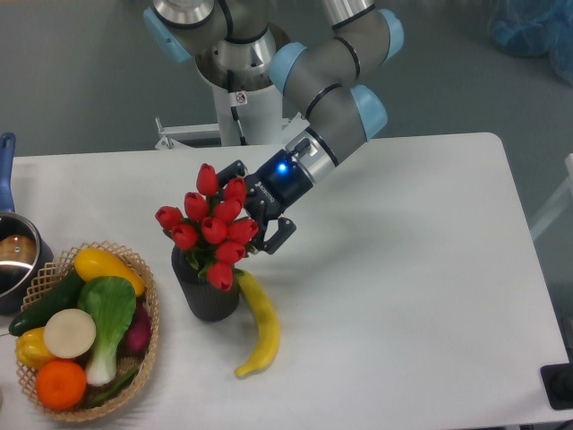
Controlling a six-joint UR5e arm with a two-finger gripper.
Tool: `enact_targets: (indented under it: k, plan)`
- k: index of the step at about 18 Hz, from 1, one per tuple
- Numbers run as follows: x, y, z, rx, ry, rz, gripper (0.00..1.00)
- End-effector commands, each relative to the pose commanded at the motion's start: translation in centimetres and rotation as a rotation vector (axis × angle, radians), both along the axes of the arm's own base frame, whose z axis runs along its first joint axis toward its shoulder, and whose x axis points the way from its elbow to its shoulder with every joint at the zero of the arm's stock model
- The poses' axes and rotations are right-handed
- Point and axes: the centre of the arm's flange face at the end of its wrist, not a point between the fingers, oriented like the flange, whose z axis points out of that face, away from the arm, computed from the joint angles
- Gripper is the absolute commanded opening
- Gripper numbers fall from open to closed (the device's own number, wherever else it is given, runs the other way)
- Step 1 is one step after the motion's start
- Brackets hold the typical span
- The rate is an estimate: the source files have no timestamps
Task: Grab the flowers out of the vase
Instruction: 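Lower the gripper around the tulip stems above the vase rim, then close the gripper on the tulip stems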
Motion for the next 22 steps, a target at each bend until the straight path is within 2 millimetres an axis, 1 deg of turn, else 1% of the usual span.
enact_targets:
  k: [2,4,7,9,12,13,15,18,19,22]
  plan:
    - [0.2,1.0,-0.1,0.001,-0.001,-0.019,1.00]
    - [-0.1,1.4,-0.3,0.002,-0.005,-0.022,1.00]
    - [-0.4,1.7,-0.6,0.002,-0.006,-0.026,1.00]
    - [-0.2,2.0,-0.8,0.002,-0.012,-0.033,1.00]
    - [-0.1,2.0,-0.6,0.037,-0.037,-0.028,1.00]
    - [0.0,2.0,-0.6,0.046,-0.046,-0.027,0.98]
    - [-0.1,1.8,-0.6,0.055,-0.054,-0.021,0.84]
    - [-0.3,1.7,-0.4,0.067,-0.061,-0.016,0.73]
    - [-0.3,1.7,-0.4,0.071,-0.065,-0.014,0.66]
    - [-0.4,1.5,-0.6,0.073,-0.064,-0.011,0.59]
